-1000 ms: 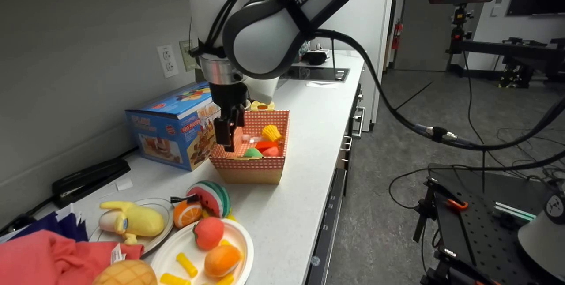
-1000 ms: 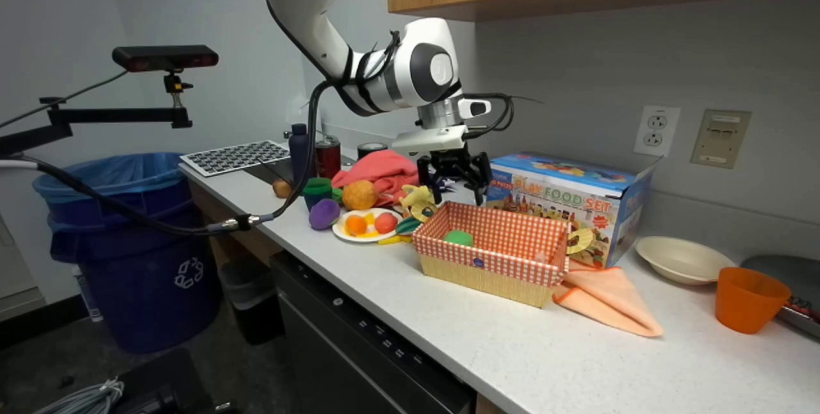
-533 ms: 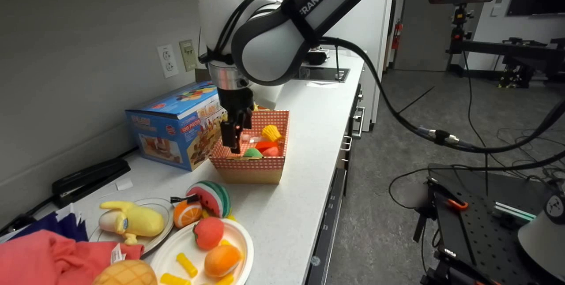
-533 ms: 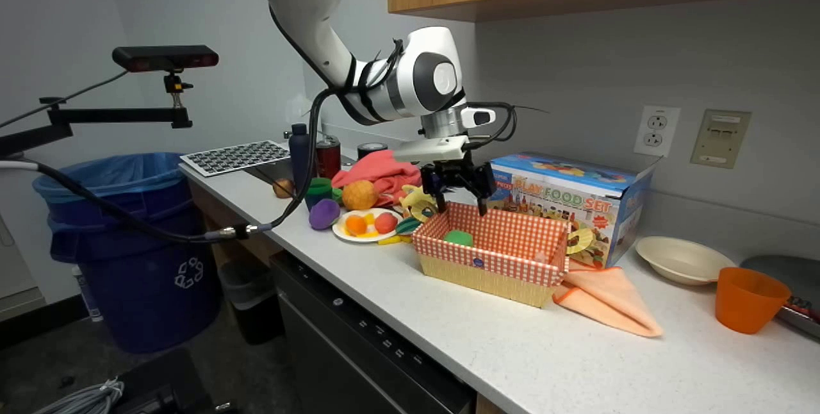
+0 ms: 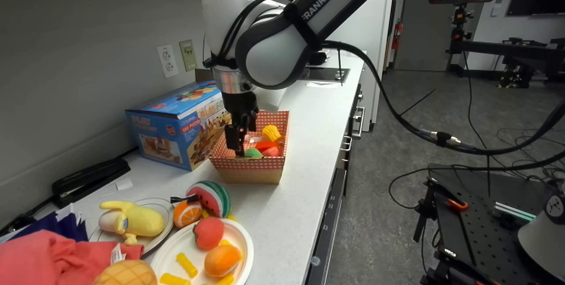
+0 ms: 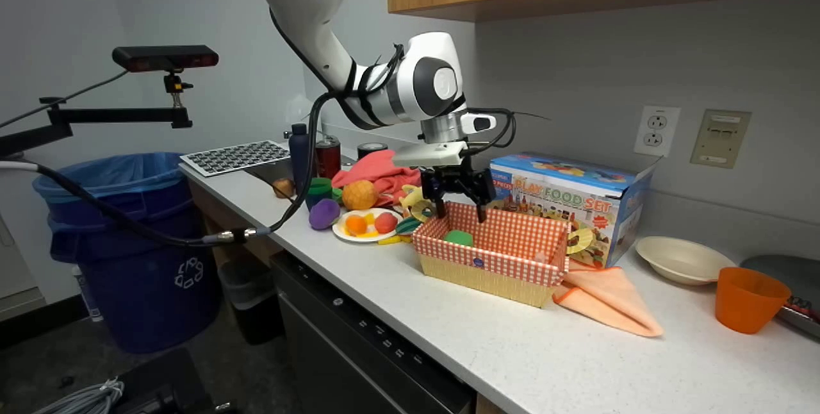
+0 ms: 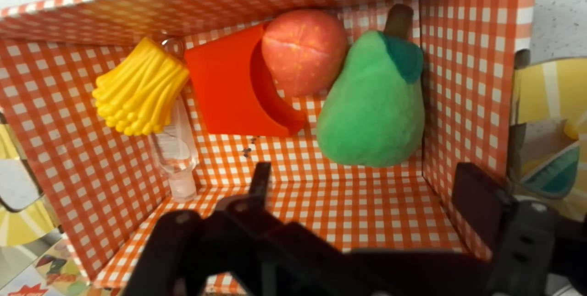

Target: Remove the green plushy from the box and put it on the counter

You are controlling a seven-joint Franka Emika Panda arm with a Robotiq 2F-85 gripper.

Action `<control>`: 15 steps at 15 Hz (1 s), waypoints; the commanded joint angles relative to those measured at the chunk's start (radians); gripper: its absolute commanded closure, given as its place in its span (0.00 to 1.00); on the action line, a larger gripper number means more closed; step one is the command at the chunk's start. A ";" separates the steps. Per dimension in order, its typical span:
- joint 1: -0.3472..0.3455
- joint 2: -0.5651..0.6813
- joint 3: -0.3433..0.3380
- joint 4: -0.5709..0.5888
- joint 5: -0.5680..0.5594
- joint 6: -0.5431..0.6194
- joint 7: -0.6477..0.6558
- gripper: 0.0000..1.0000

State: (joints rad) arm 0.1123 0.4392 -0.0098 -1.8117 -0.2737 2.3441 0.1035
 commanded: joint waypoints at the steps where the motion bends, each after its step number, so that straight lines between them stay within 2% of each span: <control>1: 0.004 -0.015 -0.002 -0.014 0.013 -0.014 0.016 0.00; 15: 0.000 -0.002 0.003 0.001 0.028 -0.047 0.013 0.00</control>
State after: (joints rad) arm 0.1129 0.4394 -0.0094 -1.8139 -0.2608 2.3206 0.1290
